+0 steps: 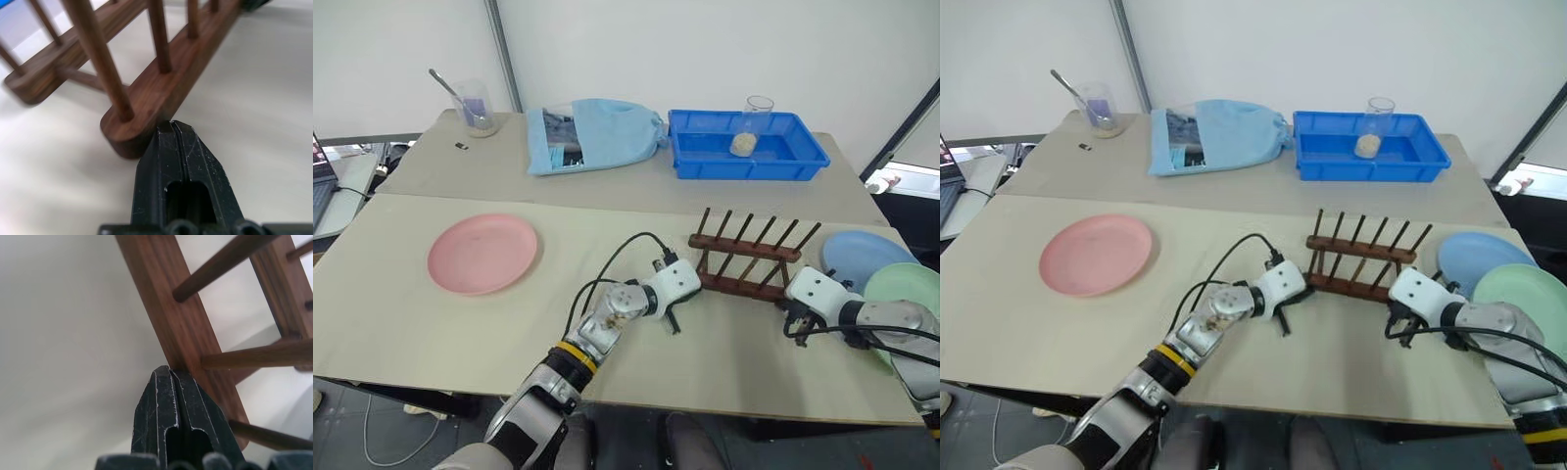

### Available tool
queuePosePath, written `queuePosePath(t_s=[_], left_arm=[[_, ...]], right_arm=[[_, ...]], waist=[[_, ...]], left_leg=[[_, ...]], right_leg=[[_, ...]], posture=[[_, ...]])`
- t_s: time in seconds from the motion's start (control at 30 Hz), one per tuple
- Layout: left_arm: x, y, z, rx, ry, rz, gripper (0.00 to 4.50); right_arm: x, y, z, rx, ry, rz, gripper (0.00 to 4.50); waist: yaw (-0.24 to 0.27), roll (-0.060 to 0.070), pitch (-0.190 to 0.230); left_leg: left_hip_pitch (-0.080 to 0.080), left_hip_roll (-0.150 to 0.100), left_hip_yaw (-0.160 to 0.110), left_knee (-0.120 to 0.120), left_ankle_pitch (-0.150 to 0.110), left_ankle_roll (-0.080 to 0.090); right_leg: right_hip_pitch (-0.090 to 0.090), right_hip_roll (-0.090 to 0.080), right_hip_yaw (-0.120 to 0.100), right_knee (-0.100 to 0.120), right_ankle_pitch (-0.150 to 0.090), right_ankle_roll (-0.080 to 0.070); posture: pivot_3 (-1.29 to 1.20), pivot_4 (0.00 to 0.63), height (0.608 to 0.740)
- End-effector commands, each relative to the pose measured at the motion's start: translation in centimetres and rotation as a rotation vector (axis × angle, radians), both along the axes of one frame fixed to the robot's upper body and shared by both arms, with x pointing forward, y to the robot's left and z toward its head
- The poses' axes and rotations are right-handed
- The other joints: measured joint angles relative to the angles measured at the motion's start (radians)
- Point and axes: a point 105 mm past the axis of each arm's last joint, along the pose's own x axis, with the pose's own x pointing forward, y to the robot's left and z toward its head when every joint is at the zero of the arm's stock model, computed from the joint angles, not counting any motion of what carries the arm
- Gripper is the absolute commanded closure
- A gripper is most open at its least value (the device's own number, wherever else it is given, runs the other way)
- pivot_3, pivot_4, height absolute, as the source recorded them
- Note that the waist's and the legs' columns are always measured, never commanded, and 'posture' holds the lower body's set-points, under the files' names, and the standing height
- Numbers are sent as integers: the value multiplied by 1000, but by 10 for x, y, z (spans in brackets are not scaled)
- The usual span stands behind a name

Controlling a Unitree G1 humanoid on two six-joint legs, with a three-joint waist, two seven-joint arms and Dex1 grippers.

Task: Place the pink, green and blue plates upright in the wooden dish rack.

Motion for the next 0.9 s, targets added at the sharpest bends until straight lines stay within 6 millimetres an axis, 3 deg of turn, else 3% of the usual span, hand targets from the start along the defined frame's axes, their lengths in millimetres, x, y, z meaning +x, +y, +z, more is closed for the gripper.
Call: queuePosePath(t_s=[0.03,0.53,0.73,0.83,0.9], left_arm=[[7,-2,9,-19,-42,7,4500],[15,-13,14,-37,-52,1,4500],[13,-10,20,-70,-69,-30,4500],[11,14,36,-159,-109,-6,4500],[8,37,47,-192,-155,22,3964]], right_arm=[[10,0,13,-18,-68,6,4463],[31,-8,16,-35,-137,-21,4463],[25,3,20,-9,-139,34,4463],[13,14,28,18,-129,92,4463],[4,21,33,23,-114,128,4500]], waist=[[0,0,0],[2,0,0],[0,0,0],[-5,0,0],[-11,1,0]], left_leg=[[0,0,0,0,0,0],[0,-3,1,0,0,0],[-1,-3,1,0,0,0],[0,-3,0,-1,0,0],[0,-2,0,-2,0,0]], right_leg=[[0,0,0,0,0,0],[0,-1,3,0,3,5],[0,-1,3,-1,4,8],[-1,-1,3,0,5,8],[-1,-1,3,0,5,8]], posture=[[0,150,696],[0,150,696],[0,150,696],[0,150,696],[0,150,696]])
